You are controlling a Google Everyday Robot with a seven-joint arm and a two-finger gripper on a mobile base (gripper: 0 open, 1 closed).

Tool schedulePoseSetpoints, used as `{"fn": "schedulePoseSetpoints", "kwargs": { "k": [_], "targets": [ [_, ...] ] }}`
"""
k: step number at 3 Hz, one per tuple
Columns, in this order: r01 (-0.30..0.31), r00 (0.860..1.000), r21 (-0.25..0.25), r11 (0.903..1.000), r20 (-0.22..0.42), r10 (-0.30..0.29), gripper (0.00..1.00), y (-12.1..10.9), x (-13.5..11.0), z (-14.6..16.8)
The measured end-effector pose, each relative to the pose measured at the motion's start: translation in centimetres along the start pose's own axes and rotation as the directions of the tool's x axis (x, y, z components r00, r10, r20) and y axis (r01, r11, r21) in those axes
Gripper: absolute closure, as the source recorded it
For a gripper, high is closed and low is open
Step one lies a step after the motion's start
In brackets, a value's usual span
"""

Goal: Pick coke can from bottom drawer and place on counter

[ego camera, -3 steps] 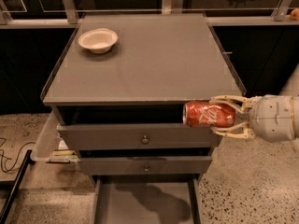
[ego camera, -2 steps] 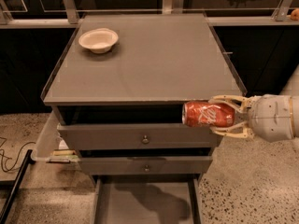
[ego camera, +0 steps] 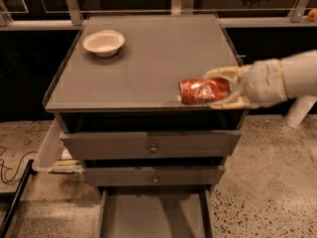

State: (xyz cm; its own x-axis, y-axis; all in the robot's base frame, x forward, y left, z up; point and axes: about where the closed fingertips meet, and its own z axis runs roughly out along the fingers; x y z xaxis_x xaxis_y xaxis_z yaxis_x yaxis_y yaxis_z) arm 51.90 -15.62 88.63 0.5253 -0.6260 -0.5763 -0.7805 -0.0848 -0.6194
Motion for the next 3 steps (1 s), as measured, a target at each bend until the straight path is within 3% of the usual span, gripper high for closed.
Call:
{"fn": "schedulePoseSetpoints", "kwargs": {
  "k": [1, 2, 3],
  "targets": [
    [-0.031, 0.995, -0.03, 0.9991, 0.096, 0.034, 1.0, -5.1, -0.1, 3.2],
    [-0.096, 0.989, -0.008, 0.9954, 0.11, 0.096, 1.0, -8.2, -0.9, 5.2],
    [-0.194, 0.981, 0.08, 0.9777, 0.041, 0.191, 1.0, -9.6, 0.8, 7.1]
  ]
}}
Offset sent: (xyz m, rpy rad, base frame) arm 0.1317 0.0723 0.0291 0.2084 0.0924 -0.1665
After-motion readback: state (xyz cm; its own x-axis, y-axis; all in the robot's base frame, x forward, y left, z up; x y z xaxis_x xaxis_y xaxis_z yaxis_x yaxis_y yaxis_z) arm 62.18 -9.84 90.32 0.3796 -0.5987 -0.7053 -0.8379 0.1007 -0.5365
